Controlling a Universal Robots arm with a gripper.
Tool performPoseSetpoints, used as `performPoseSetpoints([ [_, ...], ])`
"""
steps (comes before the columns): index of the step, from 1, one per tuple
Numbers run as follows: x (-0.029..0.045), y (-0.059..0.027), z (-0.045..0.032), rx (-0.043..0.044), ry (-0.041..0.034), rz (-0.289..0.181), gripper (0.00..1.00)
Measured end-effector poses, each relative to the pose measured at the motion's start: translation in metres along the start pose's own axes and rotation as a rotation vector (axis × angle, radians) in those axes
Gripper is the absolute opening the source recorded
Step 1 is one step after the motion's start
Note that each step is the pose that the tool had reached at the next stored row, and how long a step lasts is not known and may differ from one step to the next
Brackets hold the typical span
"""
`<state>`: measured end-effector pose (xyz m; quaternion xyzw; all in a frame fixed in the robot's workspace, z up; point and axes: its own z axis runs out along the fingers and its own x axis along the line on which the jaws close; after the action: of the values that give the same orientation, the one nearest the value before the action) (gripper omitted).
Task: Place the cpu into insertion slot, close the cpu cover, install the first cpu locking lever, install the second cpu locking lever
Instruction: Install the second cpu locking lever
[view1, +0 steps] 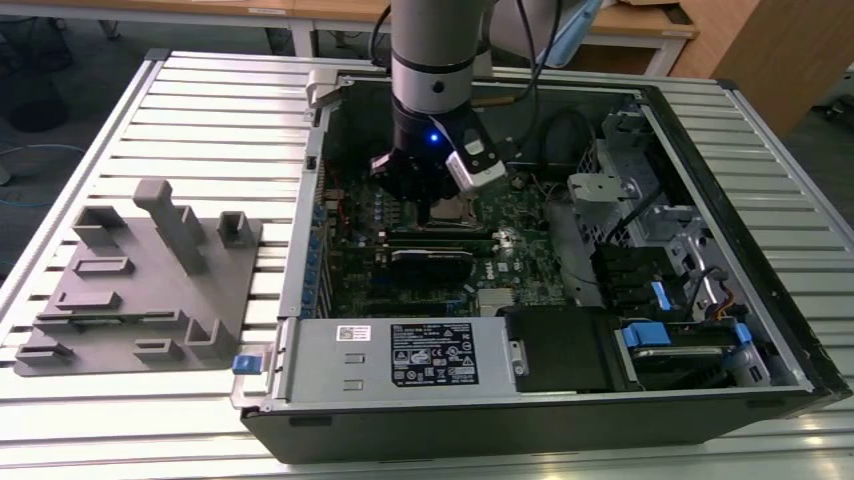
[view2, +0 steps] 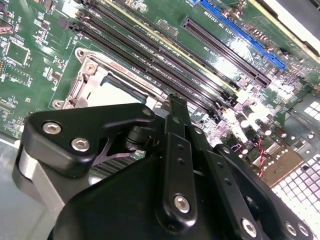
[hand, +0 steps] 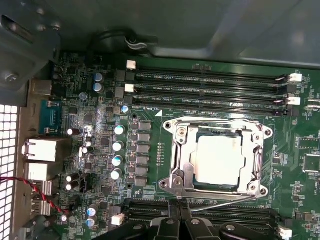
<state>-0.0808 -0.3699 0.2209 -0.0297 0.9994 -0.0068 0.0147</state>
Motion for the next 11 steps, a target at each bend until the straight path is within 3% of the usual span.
performPoseSetpoints([
  [11, 0.0001, 0.0000, 0.0051, 0.0003, 0.0000, 0.000, 0.11],
])
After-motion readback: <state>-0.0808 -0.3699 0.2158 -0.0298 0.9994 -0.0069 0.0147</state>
